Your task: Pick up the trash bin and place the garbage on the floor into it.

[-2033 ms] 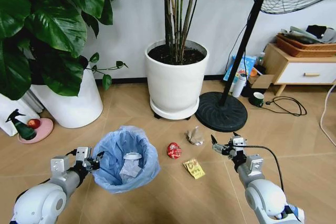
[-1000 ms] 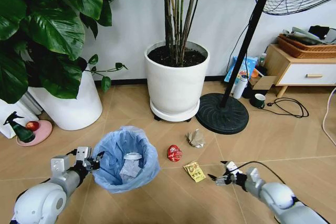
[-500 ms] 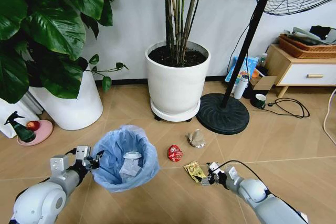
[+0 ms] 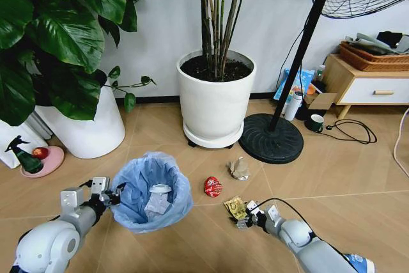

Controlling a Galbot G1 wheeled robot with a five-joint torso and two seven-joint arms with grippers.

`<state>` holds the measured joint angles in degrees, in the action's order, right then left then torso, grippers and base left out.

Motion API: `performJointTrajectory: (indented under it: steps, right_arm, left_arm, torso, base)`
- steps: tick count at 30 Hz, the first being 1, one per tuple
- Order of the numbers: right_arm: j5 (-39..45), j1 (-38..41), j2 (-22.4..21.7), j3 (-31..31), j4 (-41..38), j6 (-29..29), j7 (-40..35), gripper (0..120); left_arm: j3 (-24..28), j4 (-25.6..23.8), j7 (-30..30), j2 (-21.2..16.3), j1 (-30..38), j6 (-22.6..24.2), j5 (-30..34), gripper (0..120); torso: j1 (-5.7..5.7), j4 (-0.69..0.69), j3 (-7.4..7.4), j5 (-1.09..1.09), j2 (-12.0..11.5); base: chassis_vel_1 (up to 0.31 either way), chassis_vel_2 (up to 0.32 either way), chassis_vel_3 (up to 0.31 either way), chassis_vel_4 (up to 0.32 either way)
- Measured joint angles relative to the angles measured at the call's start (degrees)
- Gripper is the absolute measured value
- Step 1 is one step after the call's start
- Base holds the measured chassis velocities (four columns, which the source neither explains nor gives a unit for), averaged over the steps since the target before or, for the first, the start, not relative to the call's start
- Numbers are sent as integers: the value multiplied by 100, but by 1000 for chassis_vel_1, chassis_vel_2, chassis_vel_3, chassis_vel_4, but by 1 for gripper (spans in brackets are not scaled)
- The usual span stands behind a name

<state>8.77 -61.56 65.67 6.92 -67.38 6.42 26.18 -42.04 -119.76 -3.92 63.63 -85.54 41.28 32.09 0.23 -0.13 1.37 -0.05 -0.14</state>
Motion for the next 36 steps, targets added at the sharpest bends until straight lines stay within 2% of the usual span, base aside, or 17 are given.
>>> performJointTrajectory:
  steps: [13,17,20,21,24,25,29,30,32,33,36]
  right_arm:
    - [-44,58,200,162,320,-10,-7,98]
    - [-21,61,230,181,328,-12,-32,91]
    - [-7,46,238,193,318,-12,-77,77]
    - [-7,46,238,193,318,-12,-77,77]
    - [-5,21,250,216,304,-12,-102,63]
    - [-5,21,250,216,304,-12,-102,63]
    - [-4,14,251,222,300,-14,-111,45]
    - [-4,14,251,222,300,-14,-111,45]
    - [-4,27,248,216,311,-14,-110,34]
    - [-4,27,248,216,311,-14,-110,34]
    - [-1,41,245,211,330,-13,-115,20]
  left_arm:
    - [26,11,-9,-11,4,0,2,0]
    - [30,21,-10,-25,20,0,2,0]
    - [39,31,-13,-27,31,-2,2,0]
    - [39,31,-13,-27,31,-2,2,0]
    - [47,42,-18,-27,35,-5,2,0]
    - [47,42,-18,-27,35,-5,2,0]
    - [51,47,-20,-27,45,-7,1,0]
    - [51,47,-20,-27,45,-7,1,0]
    - [50,47,-20,-27,46,-7,1,0]
    - [50,47,-20,-27,46,-7,1,0]
    - [44,48,-20,-28,38,-7,2,0]
  torso:
    - [0,0,0,-1,0]
    - [0,0,0,-1,0]
    - [0,0,0,-1,0]
    - [0,0,0,-1,0]
    - [0,0,0,-1,0]
    - [0,0,0,-1,0]
    - [0,0,0,-1,0]
    - [0,0,0,-1,0]
    - [0,0,0,-1,0]
    - [0,0,0,-1,0]
    - [0,0,0,0,0]
  base:
    - [0,0,0,0]
    - [0,0,0,0]
    - [0,0,0,0]
    - [0,0,0,0]
    - [0,0,0,0]
    - [0,0,0,0]
    - [0,0,0,0]
    - [0,0,0,0]
    - [0,0,0,0]
    - [0,0,0,0]
    - [0,0,0,0]
